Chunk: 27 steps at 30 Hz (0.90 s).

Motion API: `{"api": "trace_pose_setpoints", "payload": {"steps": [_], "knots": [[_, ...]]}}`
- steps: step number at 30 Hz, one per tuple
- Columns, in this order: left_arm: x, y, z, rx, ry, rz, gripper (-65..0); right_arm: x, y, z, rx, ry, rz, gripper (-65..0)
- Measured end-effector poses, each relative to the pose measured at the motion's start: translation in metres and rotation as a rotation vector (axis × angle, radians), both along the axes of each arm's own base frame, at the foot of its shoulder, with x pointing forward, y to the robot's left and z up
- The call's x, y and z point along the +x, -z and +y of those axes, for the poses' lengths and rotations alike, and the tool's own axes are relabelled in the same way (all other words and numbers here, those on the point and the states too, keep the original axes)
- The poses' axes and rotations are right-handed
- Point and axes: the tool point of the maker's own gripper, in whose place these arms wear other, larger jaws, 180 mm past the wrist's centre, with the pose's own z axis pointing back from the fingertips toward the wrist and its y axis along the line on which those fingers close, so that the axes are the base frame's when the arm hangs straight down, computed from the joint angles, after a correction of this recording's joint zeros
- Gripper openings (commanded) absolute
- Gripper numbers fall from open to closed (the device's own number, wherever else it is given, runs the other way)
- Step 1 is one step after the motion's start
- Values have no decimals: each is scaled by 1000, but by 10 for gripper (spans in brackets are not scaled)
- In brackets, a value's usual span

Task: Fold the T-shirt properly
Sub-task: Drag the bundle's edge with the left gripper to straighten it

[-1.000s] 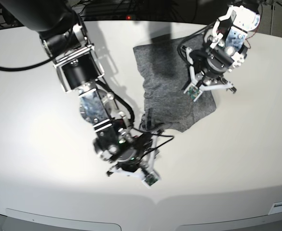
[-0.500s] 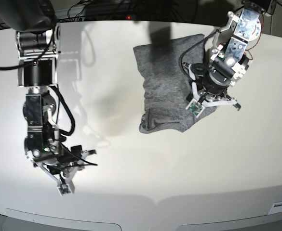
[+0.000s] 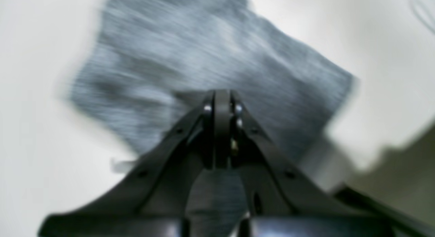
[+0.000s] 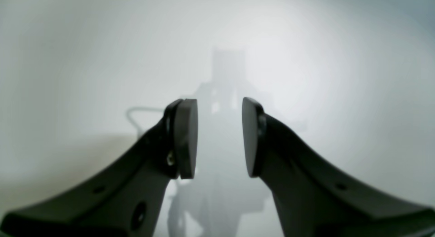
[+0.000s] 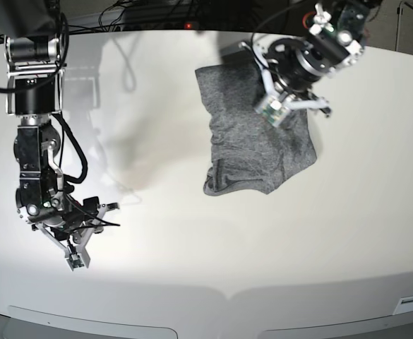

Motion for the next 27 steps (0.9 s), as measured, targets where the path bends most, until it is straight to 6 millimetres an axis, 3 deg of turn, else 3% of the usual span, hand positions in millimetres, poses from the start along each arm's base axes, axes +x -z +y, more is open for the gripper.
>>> {"api": "trace_pose_setpoints", "payload": {"steps": [4, 8, 12, 27], "knots": [[-1, 37, -10, 70, 40, 45, -650, 0, 0, 2, 5, -2, -1, -429], [18, 57, -8, 88, 60, 28, -650, 1, 0, 3, 6, -2, -2, -429], [38, 62, 5, 151, 50, -9, -650, -1, 1, 1, 2, -1, 2, -429], [45, 67, 77, 330, 84, -52, -650, 0, 1, 3, 9, -3, -3, -429]]}}
